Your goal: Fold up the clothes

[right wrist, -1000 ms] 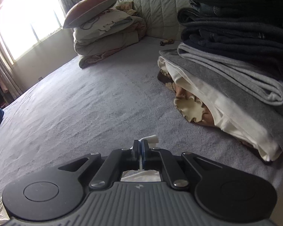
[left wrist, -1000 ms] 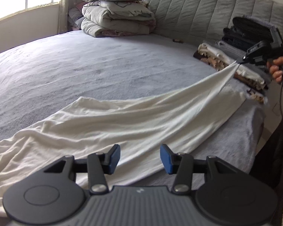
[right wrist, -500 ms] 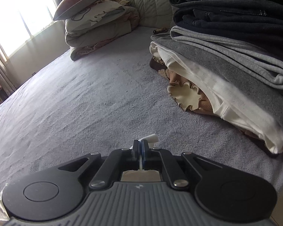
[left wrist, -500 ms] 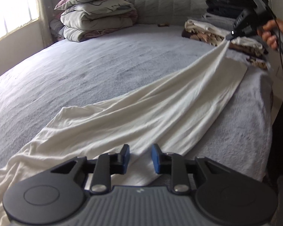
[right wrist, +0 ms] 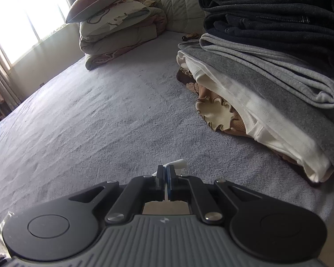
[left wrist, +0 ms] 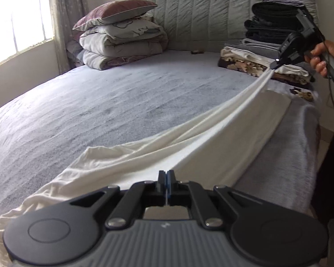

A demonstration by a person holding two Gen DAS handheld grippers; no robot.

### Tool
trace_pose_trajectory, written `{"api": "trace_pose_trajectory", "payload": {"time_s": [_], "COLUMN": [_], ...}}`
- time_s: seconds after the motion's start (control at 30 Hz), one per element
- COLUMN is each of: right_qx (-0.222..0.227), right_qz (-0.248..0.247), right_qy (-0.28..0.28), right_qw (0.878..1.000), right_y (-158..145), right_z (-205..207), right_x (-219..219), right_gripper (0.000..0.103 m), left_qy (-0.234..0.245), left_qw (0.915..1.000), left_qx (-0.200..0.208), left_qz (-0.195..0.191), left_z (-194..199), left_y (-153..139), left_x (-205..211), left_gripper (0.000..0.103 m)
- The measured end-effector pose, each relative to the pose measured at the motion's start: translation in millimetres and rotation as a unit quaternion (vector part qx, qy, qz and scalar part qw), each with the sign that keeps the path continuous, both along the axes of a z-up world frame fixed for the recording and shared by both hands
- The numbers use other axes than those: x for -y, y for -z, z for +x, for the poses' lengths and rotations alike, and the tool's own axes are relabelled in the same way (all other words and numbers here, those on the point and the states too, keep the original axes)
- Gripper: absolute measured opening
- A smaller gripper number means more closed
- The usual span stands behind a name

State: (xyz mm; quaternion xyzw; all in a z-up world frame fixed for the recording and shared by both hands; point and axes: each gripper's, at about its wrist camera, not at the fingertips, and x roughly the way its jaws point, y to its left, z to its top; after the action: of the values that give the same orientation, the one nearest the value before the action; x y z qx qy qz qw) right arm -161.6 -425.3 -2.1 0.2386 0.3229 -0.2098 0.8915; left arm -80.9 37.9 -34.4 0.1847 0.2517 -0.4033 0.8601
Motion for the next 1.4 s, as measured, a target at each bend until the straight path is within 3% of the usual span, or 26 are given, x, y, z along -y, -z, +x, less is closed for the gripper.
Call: {"api": "trace_pose_trajectory", "payload": {"time_s": [0.5,0.73,1.0,1.4], "right_qx": [-0.126,-0.079,-0.021,-0.04], "right_qz": [0.005,-0.045,0.044,0.113], "right_qy": [-0.048,-0.052,-0.07,-0.048], "right_qw": [0.991,0.994,0.996,0.992], "right_y": [58,41,39,55], "right_z": [-20,-24,1,38], "right_x": [-5,-4,24,27], "right_gripper": [0.003,0.011,0.019,0.024], "left_qy": [0.037,0.046,0.052,0.047], "left_qw": [0.9975,0.995,0.9945,0.9951], "left_qx": [-0.03,-0.052,-0.091,-0.086], "left_qz": [0.052,0.071,0.004,0.014], "left_z": [-14,-12,-4,5], "left_y": [17,23,12,17], "left_x": [0,1,-6,14], "left_gripper": [0.001,0.002,0.018,0.02]}}
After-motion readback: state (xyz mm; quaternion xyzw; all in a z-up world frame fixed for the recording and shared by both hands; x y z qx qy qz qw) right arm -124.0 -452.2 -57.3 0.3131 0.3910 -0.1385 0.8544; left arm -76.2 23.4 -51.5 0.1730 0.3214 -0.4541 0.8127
